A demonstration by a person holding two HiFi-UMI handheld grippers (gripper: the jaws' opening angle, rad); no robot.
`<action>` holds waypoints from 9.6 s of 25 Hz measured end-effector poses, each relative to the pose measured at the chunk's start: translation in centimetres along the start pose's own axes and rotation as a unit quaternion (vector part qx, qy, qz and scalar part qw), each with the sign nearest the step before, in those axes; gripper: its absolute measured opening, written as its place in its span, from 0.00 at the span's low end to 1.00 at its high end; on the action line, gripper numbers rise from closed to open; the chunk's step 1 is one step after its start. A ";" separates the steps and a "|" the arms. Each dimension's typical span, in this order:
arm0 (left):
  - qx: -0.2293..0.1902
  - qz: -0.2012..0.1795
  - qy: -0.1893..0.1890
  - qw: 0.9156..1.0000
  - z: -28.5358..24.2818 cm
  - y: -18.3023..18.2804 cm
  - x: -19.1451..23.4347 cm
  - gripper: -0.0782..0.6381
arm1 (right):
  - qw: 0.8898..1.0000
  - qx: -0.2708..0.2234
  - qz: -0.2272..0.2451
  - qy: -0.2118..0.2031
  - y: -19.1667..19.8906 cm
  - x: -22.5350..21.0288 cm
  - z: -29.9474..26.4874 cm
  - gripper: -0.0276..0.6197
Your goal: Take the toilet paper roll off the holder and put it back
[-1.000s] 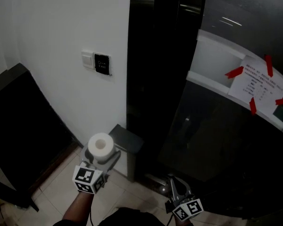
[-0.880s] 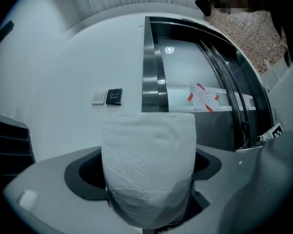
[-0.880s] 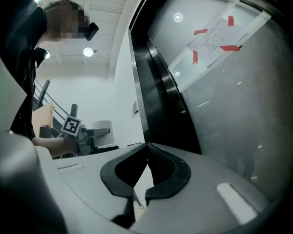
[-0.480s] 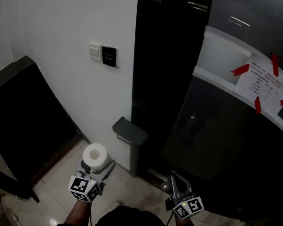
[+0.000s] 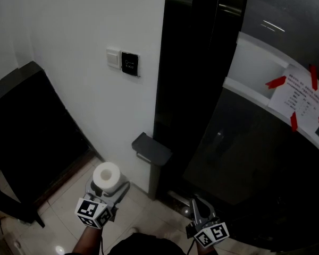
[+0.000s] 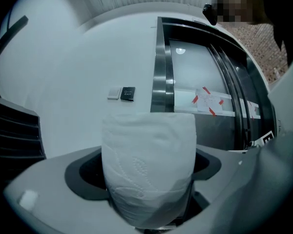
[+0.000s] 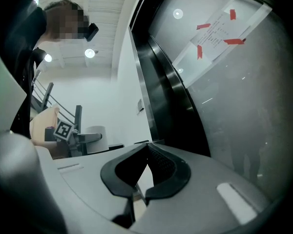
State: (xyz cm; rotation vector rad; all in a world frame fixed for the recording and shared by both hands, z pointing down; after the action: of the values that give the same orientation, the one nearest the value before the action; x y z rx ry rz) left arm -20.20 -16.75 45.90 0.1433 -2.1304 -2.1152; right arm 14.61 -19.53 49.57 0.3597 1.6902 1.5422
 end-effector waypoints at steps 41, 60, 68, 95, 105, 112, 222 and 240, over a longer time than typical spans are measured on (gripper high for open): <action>0.007 0.317 0.265 0.911 -10.3 4.4 -12.4 0.78 | 0.990 -0.043 0.017 0.130 -2.0 -2.1 5.8 0.06; 0.058 0.616 0.244 0.747 -15.6 14.7 -14.8 0.77 | 0.981 -0.068 0.048 0.175 -3.7 -1.2 7.8 0.06; 0.047 0.636 0.243 0.731 -16.9 15.5 -14.3 0.77 | 0.981 -0.064 0.048 0.176 -3.8 -1.3 7.3 0.06; -0.017 0.659 0.197 0.726 -19.1 16.0 -7.3 0.77 | 0.989 -0.053 0.042 0.135 -3.2 -2.2 2.5 0.06; -0.040 0.667 0.169 0.724 -19.5 16.1 -3.6 0.77 | 0.988 -0.056 0.036 0.137 -2.8 -2.2 1.5 0.06; -0.041 0.659 0.168 0.732 -19.2 16.0 -2.0 0.77 | 0.992 -0.046 0.038 0.114 -2.5 -1.7 -0.8 0.06; -0.035 0.015 0.027 0.999 35.2 2.8 -4.1 0.11 | 0.999 0.028 0.019 0.026 9.3 26.9 18.9 0.06; -0.044 0.016 -0.019 0.999 33.7 2.1 -8.9 0.11 | 0.999 0.021 0.046 0.006 5.3 21.2 21.4 0.06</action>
State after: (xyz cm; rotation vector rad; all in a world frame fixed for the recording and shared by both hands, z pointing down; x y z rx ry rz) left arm -16.86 17.93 47.53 0.0591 -2.0426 -2.2058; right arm 14.73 11.01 48.21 0.4560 1.7400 1.5789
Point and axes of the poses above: the fingertips, and each gripper's own axes: z backward along the fingers, x to its left, y out of its underside, the point moved 7 cm from there along z, backward along the fingers, and after that the axes turned 7 degrees about -z, right-handed, at the moved point
